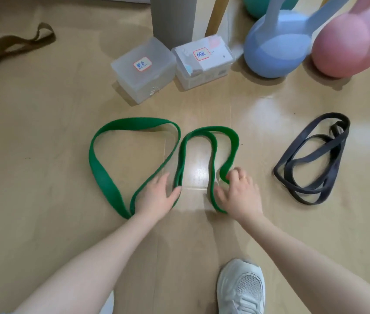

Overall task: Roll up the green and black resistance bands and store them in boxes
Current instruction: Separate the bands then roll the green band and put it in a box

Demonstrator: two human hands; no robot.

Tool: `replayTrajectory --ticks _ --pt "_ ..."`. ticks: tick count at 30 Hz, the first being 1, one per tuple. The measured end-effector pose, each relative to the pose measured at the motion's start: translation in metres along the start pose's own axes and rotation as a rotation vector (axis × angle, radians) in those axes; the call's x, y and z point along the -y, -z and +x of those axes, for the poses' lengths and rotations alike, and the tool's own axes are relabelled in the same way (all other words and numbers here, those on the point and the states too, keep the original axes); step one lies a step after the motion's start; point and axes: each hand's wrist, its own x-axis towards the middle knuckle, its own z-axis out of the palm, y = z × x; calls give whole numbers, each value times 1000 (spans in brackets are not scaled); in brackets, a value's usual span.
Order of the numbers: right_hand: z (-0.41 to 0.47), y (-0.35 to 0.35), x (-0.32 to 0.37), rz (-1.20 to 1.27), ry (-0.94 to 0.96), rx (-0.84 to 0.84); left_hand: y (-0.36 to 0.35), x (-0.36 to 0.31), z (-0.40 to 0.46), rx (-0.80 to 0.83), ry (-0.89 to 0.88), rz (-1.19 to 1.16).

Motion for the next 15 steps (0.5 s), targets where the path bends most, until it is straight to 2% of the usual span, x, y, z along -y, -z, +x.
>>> replayTrajectory --ticks 2,3,6,9,13,15 --pt "22 14 12 130 26 -124 17 -4 7 -120 -102 -58" --pt "35 20 18 154 59 -135 26 -7 13 -153 -121 -64" --pt "71 31 39 104 188 -7 45 -18 35 -181 -101 -45" --pt "104 32 51 -33 271 95 57 -22 57 -164 -140 109" --pt "138 22 62 -123 273 227 67 -18 96 -182 -123 287" --pt "143 17 67 -185 302 230 68 -20 112 -157 -139 339"
